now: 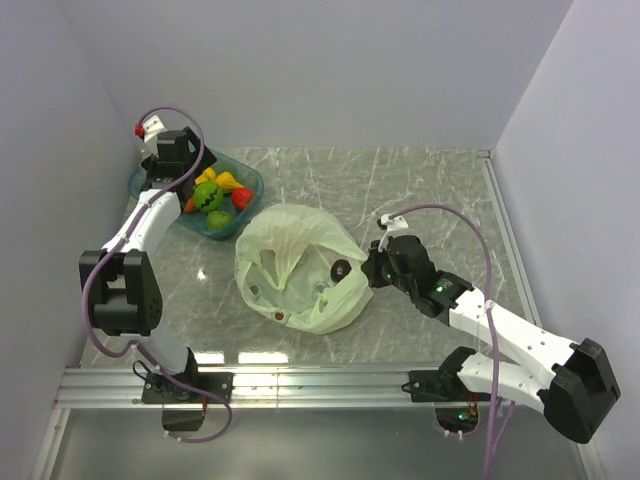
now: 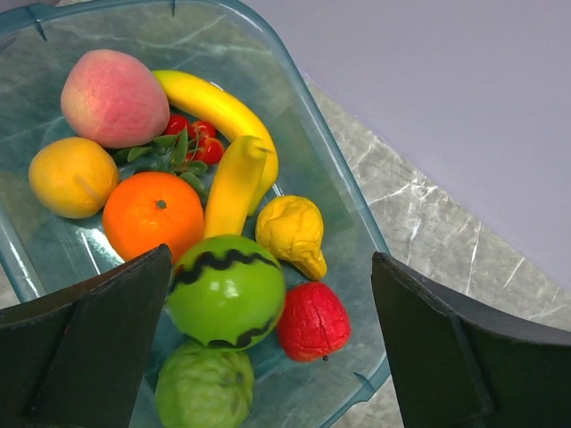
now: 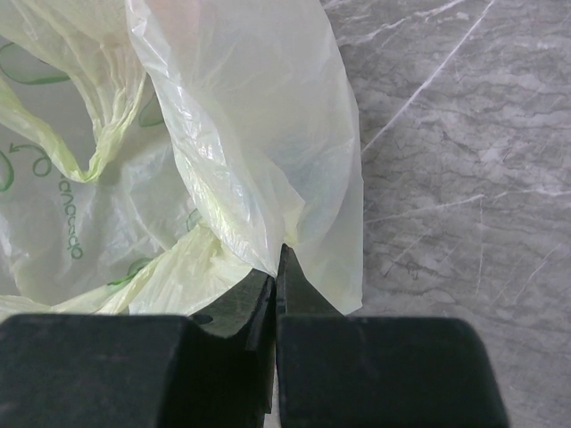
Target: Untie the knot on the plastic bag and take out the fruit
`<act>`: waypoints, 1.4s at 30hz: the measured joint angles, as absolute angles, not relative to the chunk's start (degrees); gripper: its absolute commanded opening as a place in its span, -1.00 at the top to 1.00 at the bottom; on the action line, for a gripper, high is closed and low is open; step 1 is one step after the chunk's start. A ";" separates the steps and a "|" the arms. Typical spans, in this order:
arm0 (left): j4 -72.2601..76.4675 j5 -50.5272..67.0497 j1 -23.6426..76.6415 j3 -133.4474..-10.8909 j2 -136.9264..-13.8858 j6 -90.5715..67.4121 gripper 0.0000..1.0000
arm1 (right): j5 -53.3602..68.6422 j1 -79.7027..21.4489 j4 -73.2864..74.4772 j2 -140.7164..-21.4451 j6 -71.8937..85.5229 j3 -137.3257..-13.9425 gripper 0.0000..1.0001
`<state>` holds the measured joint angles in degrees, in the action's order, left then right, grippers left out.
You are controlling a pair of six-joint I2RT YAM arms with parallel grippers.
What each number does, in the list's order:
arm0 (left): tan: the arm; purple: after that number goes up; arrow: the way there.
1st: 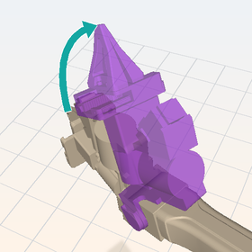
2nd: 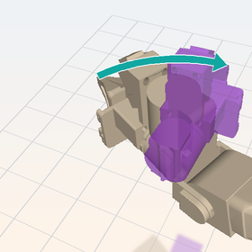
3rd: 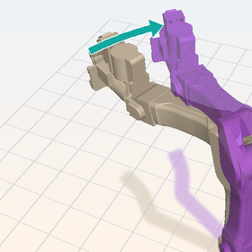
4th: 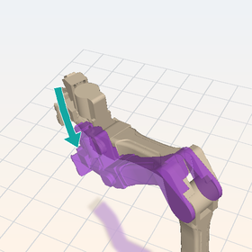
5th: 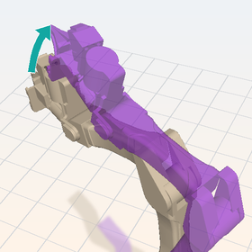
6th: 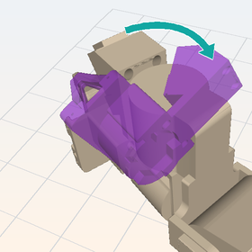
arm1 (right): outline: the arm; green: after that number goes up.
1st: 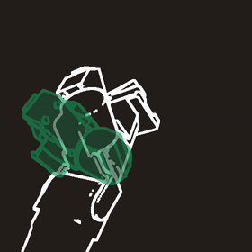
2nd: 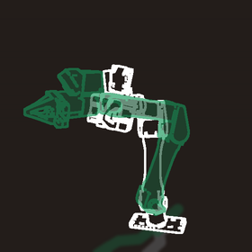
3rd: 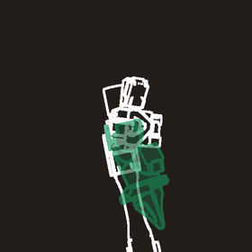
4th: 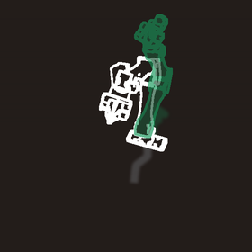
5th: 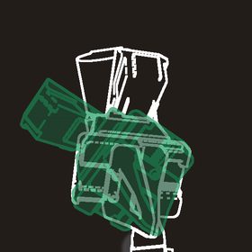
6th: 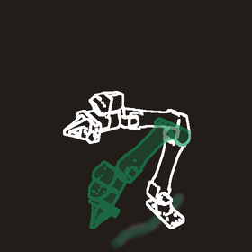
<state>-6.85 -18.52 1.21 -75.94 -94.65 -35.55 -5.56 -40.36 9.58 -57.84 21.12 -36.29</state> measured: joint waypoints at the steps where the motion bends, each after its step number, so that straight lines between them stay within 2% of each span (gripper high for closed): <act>1: -6.61 -18.50 1.21 -75.94 -94.65 -35.57 -0.99 | -5.54 -40.36 9.65 -57.84 21.15 -36.29 1.00; 6: -6.35 -17.17 1.21 -74.08 -93.27 -36.32 -0.95 | -5.67 -40.36 9.96 -57.84 21.10 -36.29 1.00; 12: -7.07 -12.40 5.10 -65.32 -82.21 -38.17 -0.87 | -7.31 -40.36 10.55 -57.84 20.47 -36.29 1.00; 19: -7.11 -9.58 24.82 -56.86 -65.71 -33.43 -0.83 | -8.91 -40.36 11.27 -57.84 19.86 -36.29 1.00; 25: -6.61 -5.10 40.10 -51.22 -59.33 -30.04 -0.81 | -9.54 -40.36 11.51 -57.80 19.49 -36.29 1.00; 28: -5.02 -4.10 47.59 -46.48 -59.57 -30.33 -0.80 | -9.54 -40.36 11.68 -57.71 19.86 -36.29 0.71; 29: -4.21 -3.90 50.39 -44.71 -60.12 -30.79 -0.80 | -9.50 -40.36 11.70 -57.60 19.99 -36.29 0.43; 33: -2.81 -3.77 60.40 -40.93 -65.67 -32.73 -0.80 | -9.19 -40.36 12.62 -57.08 21.32 -36.40 -0.10; 38: -1.32 -4.80 69.19 -40.77 -72.29 -34.74 -0.80 | -7.79 -40.36 14.94 -55.29 25.34 -36.77 -0.37; 42: 2.35 -4.51 72.01 -40.91 -74.74 -35.59 -0.81 | -5.80 -40.36 15.27 -52.77 30.33 -36.77 -0.40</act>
<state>2.35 -4.51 72.01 -40.91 -74.74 -35.59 -5.80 -40.36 15.27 -52.77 30.33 -36.77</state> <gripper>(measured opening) 0.901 0.693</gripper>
